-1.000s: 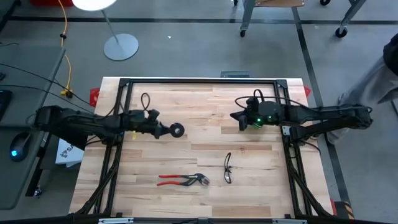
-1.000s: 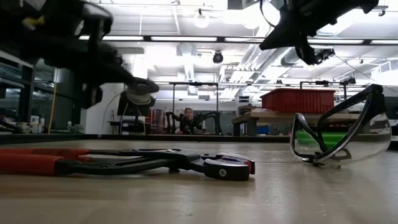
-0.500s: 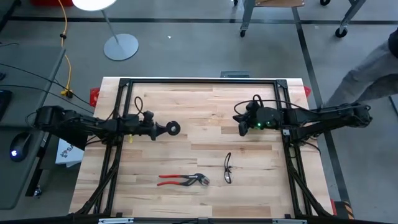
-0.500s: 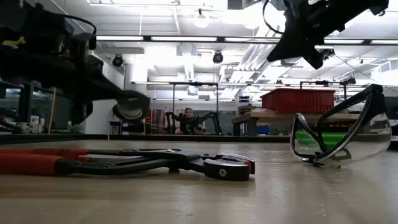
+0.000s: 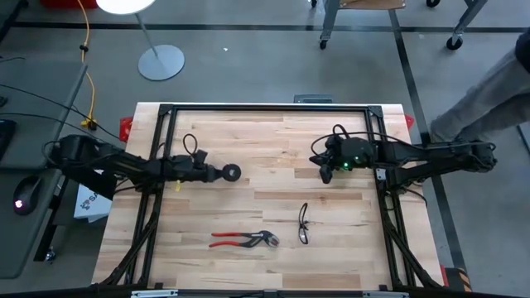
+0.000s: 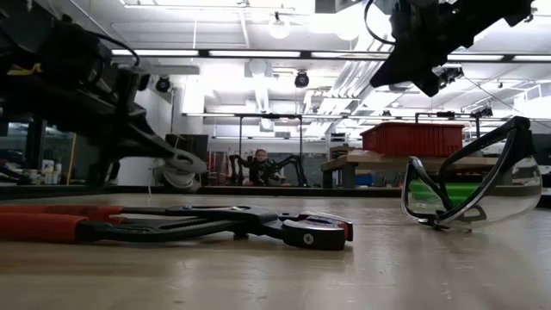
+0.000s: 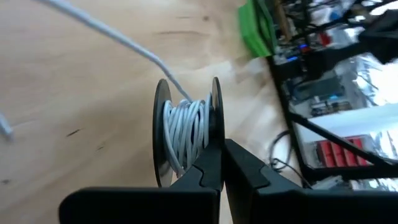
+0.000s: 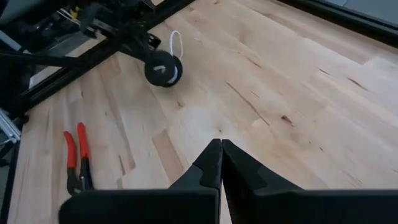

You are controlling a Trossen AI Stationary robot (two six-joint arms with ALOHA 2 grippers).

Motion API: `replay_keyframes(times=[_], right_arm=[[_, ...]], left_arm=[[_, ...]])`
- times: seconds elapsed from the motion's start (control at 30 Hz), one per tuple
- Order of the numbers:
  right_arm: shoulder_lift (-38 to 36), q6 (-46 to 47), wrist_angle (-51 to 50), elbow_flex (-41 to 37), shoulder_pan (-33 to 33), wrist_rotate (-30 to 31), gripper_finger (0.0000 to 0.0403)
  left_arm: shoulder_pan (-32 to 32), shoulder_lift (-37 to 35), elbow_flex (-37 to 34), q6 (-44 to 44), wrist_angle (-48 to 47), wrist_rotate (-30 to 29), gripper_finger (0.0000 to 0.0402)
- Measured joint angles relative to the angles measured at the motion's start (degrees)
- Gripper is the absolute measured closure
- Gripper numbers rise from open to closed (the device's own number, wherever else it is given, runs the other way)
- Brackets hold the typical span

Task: Coil cords
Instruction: Coil the wire into the spool

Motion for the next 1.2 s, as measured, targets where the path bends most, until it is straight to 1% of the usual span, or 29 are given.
replay_keyframes(times=[0.17,0.3,0.4,0.53,0.7,0.83,0.97,1.2], right_arm=[[-0.8,0.0,0.0,0.0,0.0,-0.1,0.0403],[-1.5,0.2,0.0,0.0,0.0,-0.1,0.0403],[-2.0,0.3,0.0,0.0,0.0,-0.1,0.0403],[-3.0,1.4,0.0,0.0,0.0,-0.1,0.0403],[-4.3,0.9,-0.4,0.0,0.0,0.3,0.0403],[-5.4,1.3,-1.7,0.0,0.0,0.7,0.0403],[-6.5,1.6,-3.4,0.0,0.0,0.8,0.0403],[-7.4,2.3,-4.1,0.0,0.0,2.0,0.0402]], left_arm=[[-0.2,6.4,1.5,-2.7,0.0,-0.7,0.0388],[-0.2,10.2,2.5,-3.1,1.0,-0.9,0.0362],[-0.2,11.6,3.1,-2.2,0.8,-0.8,0.0337],[0.0,11.5,3.9,0.2,0.9,0.2,0.0295],[0.8,10.4,5.1,2.3,-0.3,5.8,0.0243],[2.0,9.5,5.0,4.2,-1.7,9.0,0.0212],[3.8,8.9,5.0,5.5,-3.4,10.5,0.0197],[6.8,8.8,5.1,12.6,-7.5,11.9,0.0194]])
